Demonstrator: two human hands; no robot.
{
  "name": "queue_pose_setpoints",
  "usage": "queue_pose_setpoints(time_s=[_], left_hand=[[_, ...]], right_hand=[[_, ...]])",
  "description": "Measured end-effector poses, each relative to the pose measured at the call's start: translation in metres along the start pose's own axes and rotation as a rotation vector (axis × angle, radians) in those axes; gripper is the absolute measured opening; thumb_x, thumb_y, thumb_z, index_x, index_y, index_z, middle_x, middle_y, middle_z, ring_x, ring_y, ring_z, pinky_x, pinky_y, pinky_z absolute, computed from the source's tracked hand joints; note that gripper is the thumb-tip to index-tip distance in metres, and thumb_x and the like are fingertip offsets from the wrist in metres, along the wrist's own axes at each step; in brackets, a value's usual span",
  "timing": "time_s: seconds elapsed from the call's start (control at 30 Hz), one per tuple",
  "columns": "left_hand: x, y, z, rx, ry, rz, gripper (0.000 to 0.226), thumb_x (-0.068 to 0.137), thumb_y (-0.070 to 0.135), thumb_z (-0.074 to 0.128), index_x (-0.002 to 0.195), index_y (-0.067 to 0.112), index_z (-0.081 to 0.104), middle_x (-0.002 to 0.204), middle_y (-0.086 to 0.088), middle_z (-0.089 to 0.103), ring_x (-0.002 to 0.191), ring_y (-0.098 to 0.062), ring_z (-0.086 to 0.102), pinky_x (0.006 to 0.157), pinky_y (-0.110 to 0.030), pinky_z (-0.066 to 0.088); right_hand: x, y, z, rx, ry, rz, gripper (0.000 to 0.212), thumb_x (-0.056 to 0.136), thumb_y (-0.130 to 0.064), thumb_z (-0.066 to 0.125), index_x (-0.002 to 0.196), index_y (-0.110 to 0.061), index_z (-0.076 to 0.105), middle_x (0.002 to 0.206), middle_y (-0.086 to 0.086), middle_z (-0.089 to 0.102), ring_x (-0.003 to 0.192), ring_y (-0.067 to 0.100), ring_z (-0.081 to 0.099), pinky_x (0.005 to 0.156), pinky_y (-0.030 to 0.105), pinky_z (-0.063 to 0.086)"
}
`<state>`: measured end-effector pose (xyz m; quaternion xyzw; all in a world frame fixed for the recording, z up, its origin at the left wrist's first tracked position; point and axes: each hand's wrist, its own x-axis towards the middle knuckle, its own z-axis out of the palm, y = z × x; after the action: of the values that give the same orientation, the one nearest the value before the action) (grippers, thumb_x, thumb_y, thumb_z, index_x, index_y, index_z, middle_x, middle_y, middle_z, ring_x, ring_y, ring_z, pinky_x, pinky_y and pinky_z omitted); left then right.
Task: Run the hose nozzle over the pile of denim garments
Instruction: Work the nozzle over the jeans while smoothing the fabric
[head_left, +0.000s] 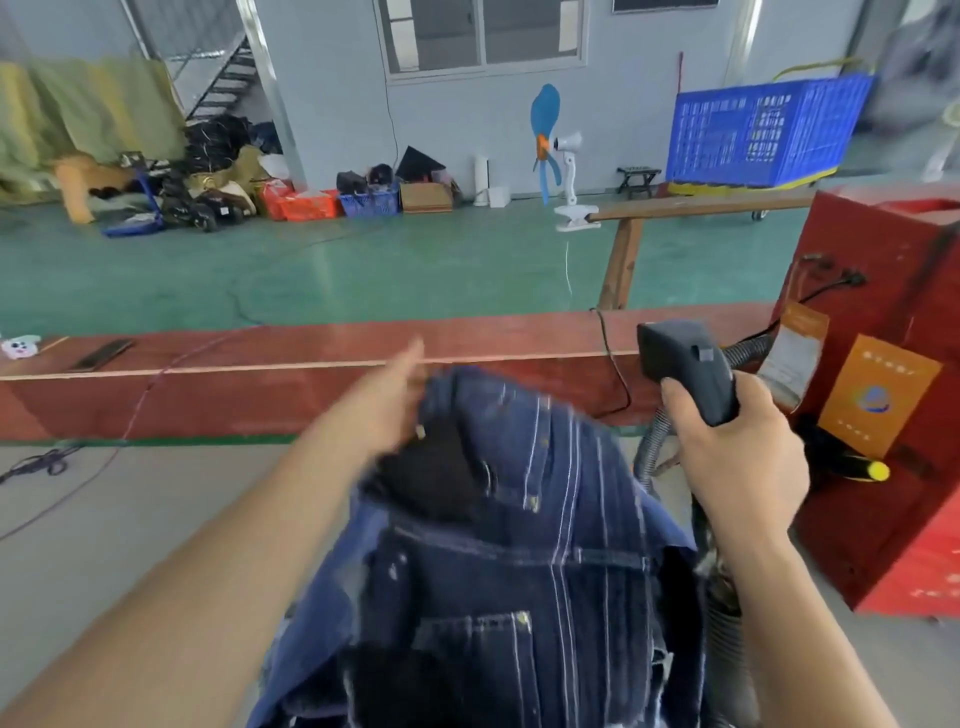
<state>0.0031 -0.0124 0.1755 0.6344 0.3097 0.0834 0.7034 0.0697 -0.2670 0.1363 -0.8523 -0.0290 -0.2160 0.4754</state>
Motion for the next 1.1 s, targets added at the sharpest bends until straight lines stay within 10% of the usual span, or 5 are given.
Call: queue_pose_setpoints(time_s=[0.13, 0.47, 0.8, 1.0, 1.1], left_hand=[[0.035, -0.117, -0.025, 0.368, -0.041, -0.295, 0.027, 0.088, 0.041, 0.066, 0.092, 0.016, 0.060, 0.083, -0.002, 0.059, 0.074, -0.011, 0.055, 0.061, -0.024, 0.038], [0.062, -0.130, -0.016, 0.659, 0.193, -0.038, 0.048, 0.085, 0.051, 0.066, 0.062, 0.014, 0.046, 0.056, 0.002, 0.041, 0.051, -0.012, 0.037, 0.049, -0.026, 0.024], [0.066, -0.062, -0.016, 0.034, -0.037, -0.382, 0.081, 0.063, 0.052, 0.082, 0.123, 0.003, 0.058, 0.124, -0.016, 0.060, 0.115, -0.032, 0.057, 0.105, -0.045, 0.039], [0.078, -0.086, -0.041, 1.573, 0.464, 0.115, 0.027, 0.091, 0.003, 0.051, 0.117, 0.010, 0.057, 0.116, -0.011, 0.065, 0.106, -0.032, 0.063, 0.079, -0.035, 0.047], [0.077, -0.116, -0.046, 1.544, 0.304, 0.319, 0.020, 0.098, 0.026, 0.050, 0.113, 0.015, 0.044, 0.104, -0.005, 0.062, 0.099, -0.029, 0.062, 0.075, -0.034, 0.044]], right_hand=[[-0.001, -0.001, 0.010, -0.034, -0.068, -0.047, 0.033, 0.085, -0.051, 0.062, 0.090, -0.019, 0.054, 0.060, -0.011, 0.049, 0.051, 0.016, 0.042, 0.047, 0.023, 0.025], [-0.035, -0.017, 0.046, -0.280, -0.533, -0.262, 0.035, 0.086, -0.058, 0.054, 0.087, -0.024, 0.045, 0.067, -0.011, 0.053, 0.064, 0.018, 0.052, 0.051, 0.029, 0.036], [-0.027, -0.014, 0.049, -0.314, -0.514, -0.266, 0.034, 0.089, -0.057, 0.052, 0.092, -0.023, 0.045, 0.067, -0.008, 0.054, 0.060, 0.015, 0.054, 0.049, 0.027, 0.037], [-0.028, -0.012, 0.051, -0.322, -0.517, -0.272, 0.035, 0.089, -0.056, 0.054, 0.092, -0.022, 0.046, 0.070, -0.007, 0.058, 0.063, 0.017, 0.057, 0.052, 0.028, 0.043], [-0.029, -0.012, 0.051, -0.313, -0.515, -0.284, 0.035, 0.089, -0.055, 0.054, 0.090, -0.022, 0.045, 0.068, -0.007, 0.056, 0.062, 0.015, 0.056, 0.049, 0.026, 0.039]])
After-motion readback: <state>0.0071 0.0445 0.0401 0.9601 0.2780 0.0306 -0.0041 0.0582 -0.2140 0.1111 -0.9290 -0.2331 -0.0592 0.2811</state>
